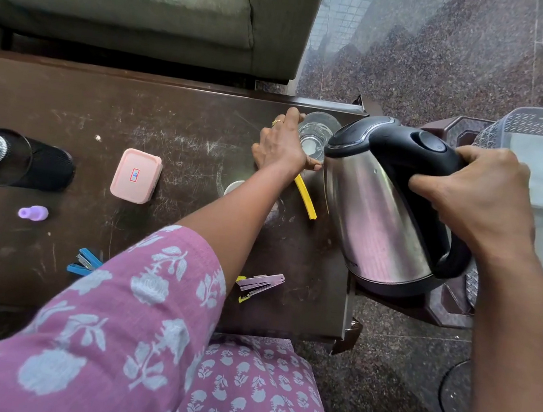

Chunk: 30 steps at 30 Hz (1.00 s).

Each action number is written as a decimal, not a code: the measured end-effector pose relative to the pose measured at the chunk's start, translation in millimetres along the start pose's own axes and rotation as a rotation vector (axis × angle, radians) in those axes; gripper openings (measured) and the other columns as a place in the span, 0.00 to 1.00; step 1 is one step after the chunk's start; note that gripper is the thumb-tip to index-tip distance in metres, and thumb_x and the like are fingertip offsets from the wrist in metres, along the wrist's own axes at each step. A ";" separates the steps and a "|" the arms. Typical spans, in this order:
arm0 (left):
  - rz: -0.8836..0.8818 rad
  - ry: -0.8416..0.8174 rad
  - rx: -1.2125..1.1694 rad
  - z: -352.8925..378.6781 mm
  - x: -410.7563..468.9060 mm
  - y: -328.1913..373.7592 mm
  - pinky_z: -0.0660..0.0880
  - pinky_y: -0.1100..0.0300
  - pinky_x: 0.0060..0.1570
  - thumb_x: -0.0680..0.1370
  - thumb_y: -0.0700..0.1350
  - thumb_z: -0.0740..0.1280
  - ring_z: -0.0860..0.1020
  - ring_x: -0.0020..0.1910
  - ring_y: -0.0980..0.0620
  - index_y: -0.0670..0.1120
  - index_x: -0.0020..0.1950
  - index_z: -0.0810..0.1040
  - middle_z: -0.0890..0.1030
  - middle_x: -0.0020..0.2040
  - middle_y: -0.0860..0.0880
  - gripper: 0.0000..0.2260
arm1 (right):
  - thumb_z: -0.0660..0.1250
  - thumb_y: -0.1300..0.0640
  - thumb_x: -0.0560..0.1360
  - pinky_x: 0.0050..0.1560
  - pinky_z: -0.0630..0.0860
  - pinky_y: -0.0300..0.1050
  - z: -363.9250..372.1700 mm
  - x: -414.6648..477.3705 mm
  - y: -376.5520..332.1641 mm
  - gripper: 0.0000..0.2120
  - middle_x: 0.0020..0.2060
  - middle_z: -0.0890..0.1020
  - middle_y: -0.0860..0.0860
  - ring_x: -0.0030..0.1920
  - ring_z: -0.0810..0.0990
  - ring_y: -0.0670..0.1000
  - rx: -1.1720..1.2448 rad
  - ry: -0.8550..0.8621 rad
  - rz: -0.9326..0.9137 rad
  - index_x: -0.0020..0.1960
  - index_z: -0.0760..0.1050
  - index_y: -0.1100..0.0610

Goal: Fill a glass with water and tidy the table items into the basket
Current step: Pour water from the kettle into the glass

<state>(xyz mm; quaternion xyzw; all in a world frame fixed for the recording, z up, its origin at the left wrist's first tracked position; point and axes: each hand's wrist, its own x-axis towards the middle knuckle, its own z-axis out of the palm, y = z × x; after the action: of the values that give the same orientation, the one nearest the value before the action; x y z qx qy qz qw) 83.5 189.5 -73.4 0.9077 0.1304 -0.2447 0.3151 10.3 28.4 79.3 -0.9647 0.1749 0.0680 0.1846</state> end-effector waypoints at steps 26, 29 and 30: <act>0.010 0.000 -0.014 -0.4 -1.5 -0.4 0.68 0.45 0.56 0.62 0.50 0.79 0.70 0.64 0.44 0.55 0.63 0.66 0.71 0.64 0.52 0.35 | 0.63 0.48 0.56 0.36 0.67 0.44 -1.1 -1.5 -4.4 0.12 0.24 0.72 0.50 0.35 0.75 0.58 0.003 -0.043 -0.008 0.34 0.74 0.54; 0.010 0.007 -0.018 -0.4 -1.7 -0.4 0.68 0.45 0.56 0.62 0.49 0.78 0.70 0.63 0.44 0.54 0.63 0.66 0.72 0.64 0.52 0.33 | 0.63 0.48 0.56 0.36 0.69 0.44 -0.8 -1.1 -4.3 0.12 0.24 0.73 0.51 0.35 0.76 0.59 0.007 -0.040 -0.004 0.34 0.75 0.55; 0.010 0.009 -0.018 -0.4 -1.7 -0.4 0.68 0.45 0.56 0.63 0.48 0.78 0.70 0.63 0.44 0.54 0.63 0.66 0.72 0.64 0.51 0.33 | 0.63 0.48 0.56 0.36 0.70 0.44 -0.8 -1.0 -4.3 0.12 0.24 0.73 0.52 0.36 0.77 0.59 0.008 -0.039 -0.001 0.34 0.75 0.55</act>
<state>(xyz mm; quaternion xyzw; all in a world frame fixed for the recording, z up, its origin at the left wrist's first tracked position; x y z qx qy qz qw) 82.0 190.0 -72.4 0.9064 0.1294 -0.2379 0.3240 11.1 32.1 81.7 -0.9625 0.1710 0.0861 0.1921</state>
